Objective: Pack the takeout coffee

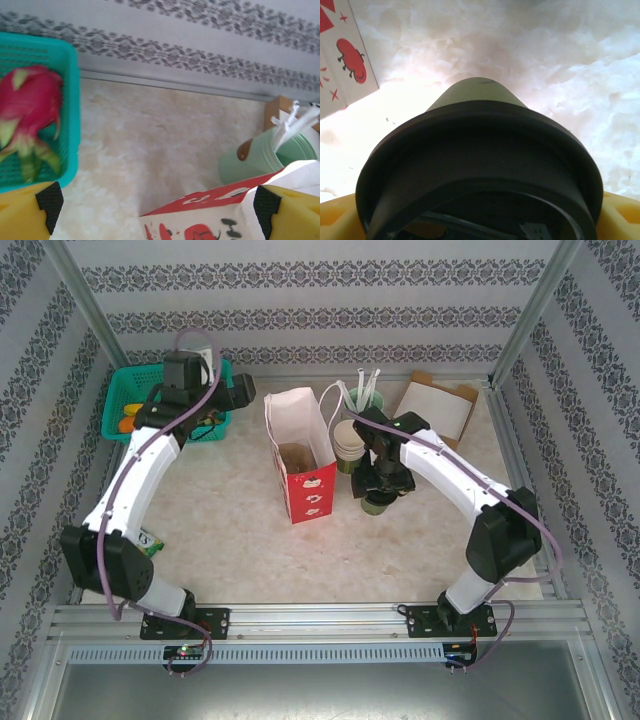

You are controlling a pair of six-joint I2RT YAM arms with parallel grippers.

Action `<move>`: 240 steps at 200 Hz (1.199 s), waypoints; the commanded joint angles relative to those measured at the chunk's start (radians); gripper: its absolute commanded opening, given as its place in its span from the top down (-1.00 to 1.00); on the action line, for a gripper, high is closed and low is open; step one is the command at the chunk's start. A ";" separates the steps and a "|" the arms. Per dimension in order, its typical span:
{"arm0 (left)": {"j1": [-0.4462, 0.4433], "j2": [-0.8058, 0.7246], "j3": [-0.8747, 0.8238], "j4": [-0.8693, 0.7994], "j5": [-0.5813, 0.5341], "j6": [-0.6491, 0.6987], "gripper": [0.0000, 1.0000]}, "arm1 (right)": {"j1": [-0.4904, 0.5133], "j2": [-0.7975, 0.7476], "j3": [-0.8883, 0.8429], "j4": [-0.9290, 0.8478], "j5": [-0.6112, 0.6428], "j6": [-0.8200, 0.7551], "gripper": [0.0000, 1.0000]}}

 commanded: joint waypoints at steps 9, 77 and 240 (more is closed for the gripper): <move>0.001 0.114 0.145 -0.111 0.199 0.218 -1.00 | -0.009 -0.064 -0.035 -0.027 0.014 -0.027 -0.11; -0.001 0.368 0.460 -0.329 0.392 0.619 -0.82 | -0.009 -0.126 -0.081 -0.003 0.014 -0.009 -0.11; -0.037 0.481 0.567 -0.395 0.509 0.593 0.75 | -0.009 -0.205 -0.082 -0.100 -0.017 -0.008 -0.05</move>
